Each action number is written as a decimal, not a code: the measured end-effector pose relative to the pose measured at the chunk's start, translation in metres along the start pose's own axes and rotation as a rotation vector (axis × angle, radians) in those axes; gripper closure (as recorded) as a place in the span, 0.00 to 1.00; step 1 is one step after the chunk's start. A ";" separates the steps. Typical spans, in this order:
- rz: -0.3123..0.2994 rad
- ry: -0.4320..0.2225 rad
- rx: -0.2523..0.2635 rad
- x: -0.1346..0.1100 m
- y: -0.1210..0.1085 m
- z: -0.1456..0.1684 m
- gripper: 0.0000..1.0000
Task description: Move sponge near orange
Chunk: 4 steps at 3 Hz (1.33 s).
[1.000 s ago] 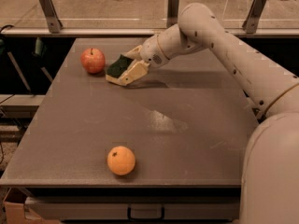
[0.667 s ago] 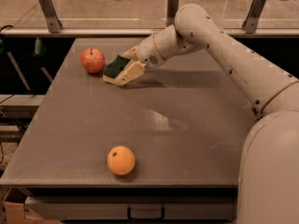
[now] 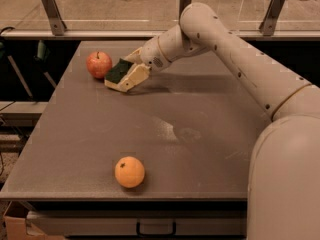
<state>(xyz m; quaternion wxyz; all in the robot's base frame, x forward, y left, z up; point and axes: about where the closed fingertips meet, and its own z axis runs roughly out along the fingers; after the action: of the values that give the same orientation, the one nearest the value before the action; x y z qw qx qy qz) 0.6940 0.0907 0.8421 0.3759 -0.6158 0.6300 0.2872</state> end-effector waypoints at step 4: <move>-0.061 -0.179 0.214 -0.052 -0.025 -0.193 0.00</move>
Offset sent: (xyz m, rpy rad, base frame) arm 0.0183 -0.0318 0.0483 0.0601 -0.0789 -0.0732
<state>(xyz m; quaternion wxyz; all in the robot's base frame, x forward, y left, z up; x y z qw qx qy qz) 0.6931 -0.0410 0.9938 0.5025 -0.5630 0.6021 0.2608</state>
